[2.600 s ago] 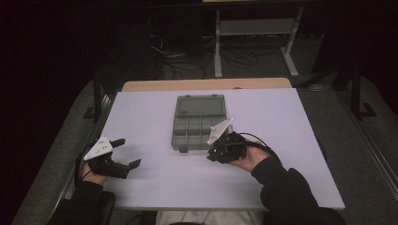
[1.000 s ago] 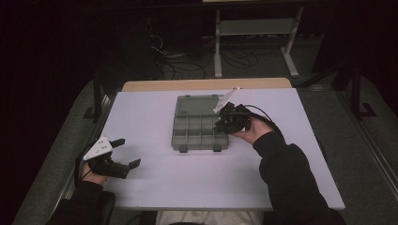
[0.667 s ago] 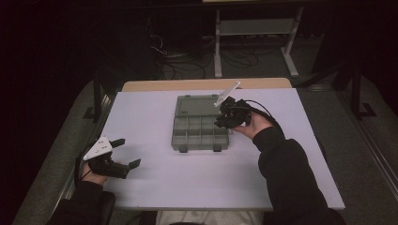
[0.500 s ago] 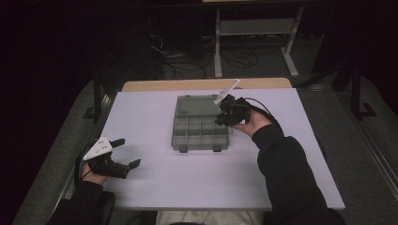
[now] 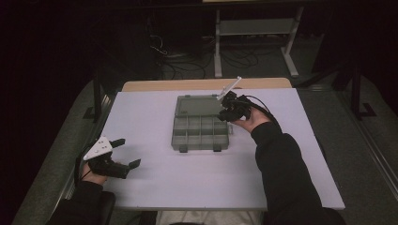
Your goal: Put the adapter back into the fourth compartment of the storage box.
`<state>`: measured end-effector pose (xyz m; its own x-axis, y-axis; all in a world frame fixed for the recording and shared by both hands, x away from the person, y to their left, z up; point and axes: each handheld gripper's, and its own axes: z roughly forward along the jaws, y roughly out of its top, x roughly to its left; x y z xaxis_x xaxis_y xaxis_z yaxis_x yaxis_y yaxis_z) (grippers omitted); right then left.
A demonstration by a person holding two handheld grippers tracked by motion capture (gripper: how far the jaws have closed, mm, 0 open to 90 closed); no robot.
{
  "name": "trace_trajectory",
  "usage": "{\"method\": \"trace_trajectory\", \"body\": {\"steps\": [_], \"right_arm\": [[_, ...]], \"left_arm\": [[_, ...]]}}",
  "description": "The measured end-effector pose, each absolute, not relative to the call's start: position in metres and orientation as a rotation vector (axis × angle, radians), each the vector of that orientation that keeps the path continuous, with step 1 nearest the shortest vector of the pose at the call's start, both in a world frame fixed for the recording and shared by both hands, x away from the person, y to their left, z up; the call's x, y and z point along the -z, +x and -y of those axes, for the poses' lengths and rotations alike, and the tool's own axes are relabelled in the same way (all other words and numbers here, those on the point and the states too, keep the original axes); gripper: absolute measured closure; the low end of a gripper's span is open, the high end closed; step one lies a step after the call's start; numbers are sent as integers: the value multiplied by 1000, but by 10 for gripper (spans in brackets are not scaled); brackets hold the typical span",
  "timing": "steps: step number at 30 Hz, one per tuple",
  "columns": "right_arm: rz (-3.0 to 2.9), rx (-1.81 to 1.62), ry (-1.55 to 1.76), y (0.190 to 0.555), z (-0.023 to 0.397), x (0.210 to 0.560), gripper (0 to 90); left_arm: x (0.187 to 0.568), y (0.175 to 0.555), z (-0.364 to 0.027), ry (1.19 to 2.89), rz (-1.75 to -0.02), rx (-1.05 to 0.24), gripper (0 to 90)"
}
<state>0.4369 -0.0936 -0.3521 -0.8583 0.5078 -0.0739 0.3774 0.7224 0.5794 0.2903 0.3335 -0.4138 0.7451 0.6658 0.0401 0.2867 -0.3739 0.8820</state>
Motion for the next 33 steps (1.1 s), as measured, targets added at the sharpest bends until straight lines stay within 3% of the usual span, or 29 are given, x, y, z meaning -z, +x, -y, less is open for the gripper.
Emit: {"method": "trace_trajectory", "body": {"steps": [33], "right_arm": [[-2713,-765,802,464,80,390,745]], "left_arm": [[414,290,-334,1970,-721,-494,0]]}}
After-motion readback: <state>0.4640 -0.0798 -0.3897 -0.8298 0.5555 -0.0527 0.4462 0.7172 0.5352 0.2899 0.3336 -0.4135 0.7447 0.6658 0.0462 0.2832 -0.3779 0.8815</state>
